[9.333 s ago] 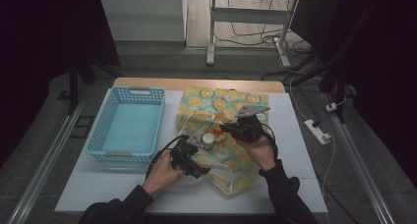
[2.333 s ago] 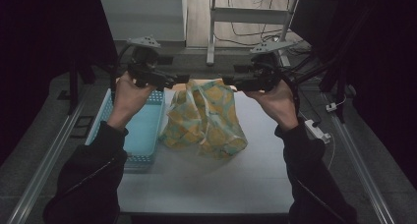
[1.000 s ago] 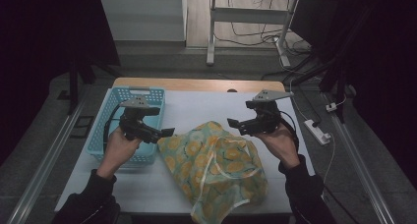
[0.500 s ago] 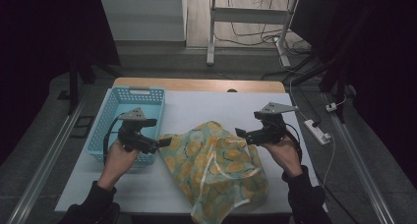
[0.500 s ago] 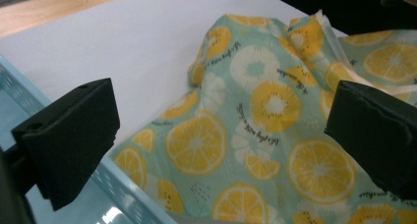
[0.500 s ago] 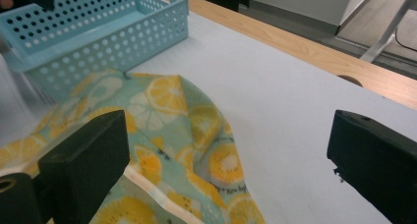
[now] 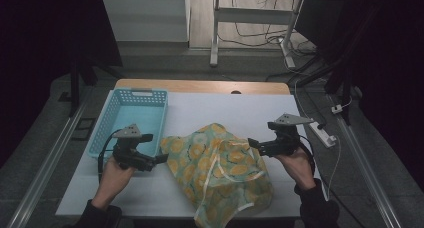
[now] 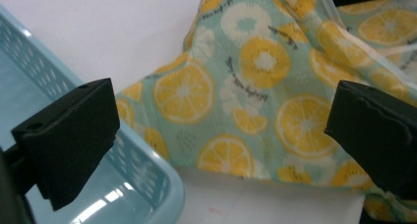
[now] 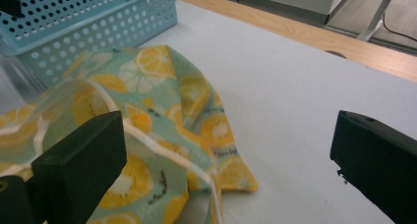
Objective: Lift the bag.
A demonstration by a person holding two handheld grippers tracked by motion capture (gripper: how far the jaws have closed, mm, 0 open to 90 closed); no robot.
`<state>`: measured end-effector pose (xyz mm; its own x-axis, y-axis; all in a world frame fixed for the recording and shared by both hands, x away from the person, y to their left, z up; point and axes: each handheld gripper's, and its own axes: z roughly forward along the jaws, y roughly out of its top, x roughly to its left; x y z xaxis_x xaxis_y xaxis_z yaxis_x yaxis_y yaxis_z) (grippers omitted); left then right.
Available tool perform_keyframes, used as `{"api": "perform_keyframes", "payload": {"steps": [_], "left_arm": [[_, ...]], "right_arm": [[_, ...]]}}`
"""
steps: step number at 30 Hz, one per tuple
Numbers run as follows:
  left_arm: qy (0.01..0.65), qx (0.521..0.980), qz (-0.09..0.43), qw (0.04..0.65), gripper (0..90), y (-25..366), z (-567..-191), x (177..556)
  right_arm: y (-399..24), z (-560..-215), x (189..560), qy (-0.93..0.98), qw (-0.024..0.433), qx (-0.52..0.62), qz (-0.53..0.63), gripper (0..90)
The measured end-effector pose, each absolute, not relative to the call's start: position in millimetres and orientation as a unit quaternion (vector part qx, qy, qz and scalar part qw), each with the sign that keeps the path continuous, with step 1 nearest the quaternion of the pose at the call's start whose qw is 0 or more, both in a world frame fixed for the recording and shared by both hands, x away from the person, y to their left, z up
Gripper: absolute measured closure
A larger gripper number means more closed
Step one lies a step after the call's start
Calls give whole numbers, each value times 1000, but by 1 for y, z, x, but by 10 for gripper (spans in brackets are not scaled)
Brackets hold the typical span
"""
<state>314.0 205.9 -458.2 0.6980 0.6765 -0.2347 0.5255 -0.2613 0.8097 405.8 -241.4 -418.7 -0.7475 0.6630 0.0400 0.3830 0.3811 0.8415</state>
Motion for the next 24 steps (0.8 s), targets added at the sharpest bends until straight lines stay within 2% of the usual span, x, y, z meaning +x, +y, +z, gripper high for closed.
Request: {"api": "perform_keyframes", "payload": {"steps": [10, 24], "left_arm": [[396, 776, 86, 483, 0, 227, -465, 274], [434, 762, 97, 471, 0, 248, -487, 245]], "right_arm": [[-254, -427, 385, 815, 168, 332, 444, 0], [-282, -444, 347, 805, 189, 356, 436, 0]]}}
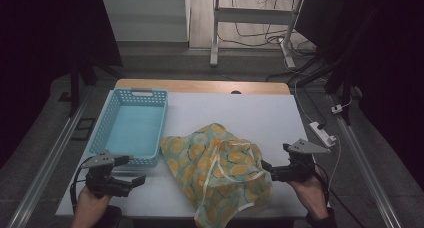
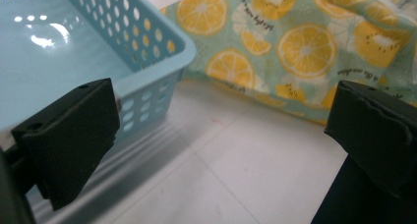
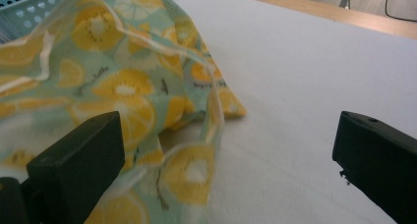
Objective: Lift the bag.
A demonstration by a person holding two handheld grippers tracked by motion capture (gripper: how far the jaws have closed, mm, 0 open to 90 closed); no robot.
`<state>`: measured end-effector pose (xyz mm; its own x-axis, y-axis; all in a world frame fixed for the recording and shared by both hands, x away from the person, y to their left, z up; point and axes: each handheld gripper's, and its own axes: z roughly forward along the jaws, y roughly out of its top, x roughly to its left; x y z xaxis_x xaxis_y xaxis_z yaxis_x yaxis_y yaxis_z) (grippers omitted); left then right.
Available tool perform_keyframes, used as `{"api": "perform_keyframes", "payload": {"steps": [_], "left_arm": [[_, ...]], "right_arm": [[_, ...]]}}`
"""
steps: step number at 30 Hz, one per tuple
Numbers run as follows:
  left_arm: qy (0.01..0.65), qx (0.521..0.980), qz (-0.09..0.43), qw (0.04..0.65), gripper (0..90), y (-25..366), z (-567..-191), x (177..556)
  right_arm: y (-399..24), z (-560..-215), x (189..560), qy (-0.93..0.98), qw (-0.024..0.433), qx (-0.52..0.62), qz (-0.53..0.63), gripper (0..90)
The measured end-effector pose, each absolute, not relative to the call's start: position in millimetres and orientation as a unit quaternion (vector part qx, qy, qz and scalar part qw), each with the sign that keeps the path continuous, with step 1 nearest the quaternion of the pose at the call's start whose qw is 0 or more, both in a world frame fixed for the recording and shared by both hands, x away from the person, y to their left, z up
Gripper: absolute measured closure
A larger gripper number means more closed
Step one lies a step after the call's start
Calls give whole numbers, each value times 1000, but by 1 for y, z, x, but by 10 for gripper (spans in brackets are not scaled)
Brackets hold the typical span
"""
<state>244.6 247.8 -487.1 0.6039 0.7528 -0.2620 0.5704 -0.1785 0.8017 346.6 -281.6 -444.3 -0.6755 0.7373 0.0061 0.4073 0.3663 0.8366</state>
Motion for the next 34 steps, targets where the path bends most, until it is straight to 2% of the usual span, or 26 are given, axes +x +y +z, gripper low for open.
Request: {"api": "perform_keyframes", "payload": {"steps": [18, 26, 30, 34], "left_arm": [[467, 758, 116, 440, 0, 267, -507, 221], [502, 758, 115, 400, 0, 277, -521, 220], [512, 755, 112, 395, 0, 278, -522, 221], [512, 759, 110, 387, 0, 276, -522, 223]], "right_arm": [[-330, -477, 298, 791, 211, 409, 403, 0], [-347, -492, 284, 794, 194, 434, 379, 0], [-349, -500, 283, 808, 172, 441, 351, 0], [-347, -501, 284, 815, 172, 437, 339, 0]]}}
